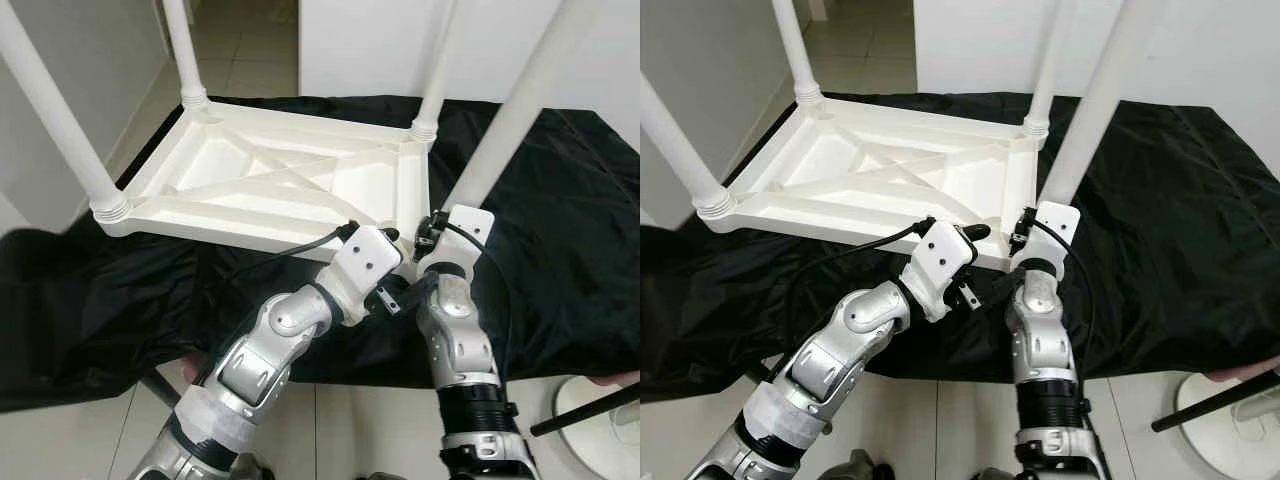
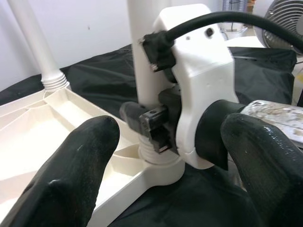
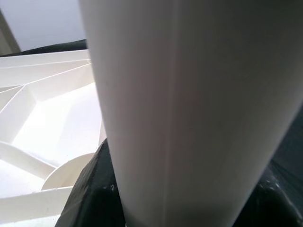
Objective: Building children table
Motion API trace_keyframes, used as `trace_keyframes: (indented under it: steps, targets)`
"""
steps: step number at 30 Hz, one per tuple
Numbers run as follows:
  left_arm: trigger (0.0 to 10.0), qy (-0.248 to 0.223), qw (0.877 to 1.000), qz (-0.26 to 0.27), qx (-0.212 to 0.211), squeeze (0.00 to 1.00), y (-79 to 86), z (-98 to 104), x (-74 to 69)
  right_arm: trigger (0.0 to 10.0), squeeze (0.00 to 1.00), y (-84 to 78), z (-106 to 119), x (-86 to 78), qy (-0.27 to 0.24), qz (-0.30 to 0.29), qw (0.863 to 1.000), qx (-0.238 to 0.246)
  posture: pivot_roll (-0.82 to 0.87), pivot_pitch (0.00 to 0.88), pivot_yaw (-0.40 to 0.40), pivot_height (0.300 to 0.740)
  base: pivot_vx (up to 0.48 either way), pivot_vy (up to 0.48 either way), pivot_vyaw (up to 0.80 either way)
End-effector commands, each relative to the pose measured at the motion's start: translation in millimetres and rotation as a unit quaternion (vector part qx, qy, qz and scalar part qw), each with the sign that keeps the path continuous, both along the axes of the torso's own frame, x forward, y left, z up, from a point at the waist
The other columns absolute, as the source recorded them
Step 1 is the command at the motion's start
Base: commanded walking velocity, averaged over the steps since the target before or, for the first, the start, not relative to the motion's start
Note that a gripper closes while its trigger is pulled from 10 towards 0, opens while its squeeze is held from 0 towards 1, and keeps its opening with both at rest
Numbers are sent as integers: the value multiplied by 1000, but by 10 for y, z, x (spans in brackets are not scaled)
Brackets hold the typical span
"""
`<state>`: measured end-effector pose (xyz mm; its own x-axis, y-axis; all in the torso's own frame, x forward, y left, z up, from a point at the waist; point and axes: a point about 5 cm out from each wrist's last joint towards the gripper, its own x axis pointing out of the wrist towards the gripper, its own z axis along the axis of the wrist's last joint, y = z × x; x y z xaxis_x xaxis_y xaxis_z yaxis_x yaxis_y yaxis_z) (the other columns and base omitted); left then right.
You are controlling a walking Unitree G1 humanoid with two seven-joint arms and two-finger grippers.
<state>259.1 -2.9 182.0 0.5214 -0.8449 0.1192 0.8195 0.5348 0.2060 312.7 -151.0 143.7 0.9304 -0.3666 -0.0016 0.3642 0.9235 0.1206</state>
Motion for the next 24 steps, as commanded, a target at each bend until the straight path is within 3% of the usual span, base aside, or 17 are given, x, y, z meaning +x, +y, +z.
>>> trace_keyframes:
  steps: [1,5,7,8,9,16,17,18,19,20,24]
  targets:
    - [10000,3,1000,-19,9,0,-10,-14,-32,10000,0,-69,-255,-85,56,-32,997,36,-20,0,14,740,0,0,0]
    - [10000,3,1000,-24,9,0,-9,-13,-33,10000,0,-55,-242,-82,51,-22,998,28,-21,0,14,740,0,0,0]
    - [10000,1,999,-31,13,0,-11,-10,-33,10000,0,-68,-124,-65,2,-2,1000,28,-19,0,13,740,0,0,0]
    - [10000,1,999,-32,13,0,-10,-10,-32,10000,729,-78,-67,-70,-26,8,999,30,-19,0,14,740,0,0,0]
    - [10000,1,999,-33,14,0,-9,-11,-32,10000,1000,-97,-22,-76,-47,15,998,26,-19,0,14,740,0,0,0]
    - [10000,1,999,-31,20,0,-12,-29,-42,10000,1000,-260,77,-50,-83,47,995,-6,-23,0,14,740,0,0,0]
    - [10000,1,999,-28,20,0,-17,-28,-39,10000,1000,-342,64,-21,-81,84,993,-22,-27,0,17,740,0,0,0]
    - [10000,1,999,-28,20,0,-17,-28,-39,10000,1000,-342,64,-21,-81,84,993,-22,-27,0,17,740,0,0,0]
    - [10000,2,999,-27,19,0,-19,-26,-37,10000,761,-376,46,-8,-76,101,992,-25,-27,0,18,740,0,0,0]
    - [10000,5,999,-26,19,0,-20,-26,-31,10000,0,-436,26,7,-70,128,989,-36,-29,0,22,740,0,0,0]
    - [10000,10,999,-22,20,0,-14,-26,-25,10000,0,-496,-17,26,-57,198,976,-65,-31,0,26,740,0,0,0]
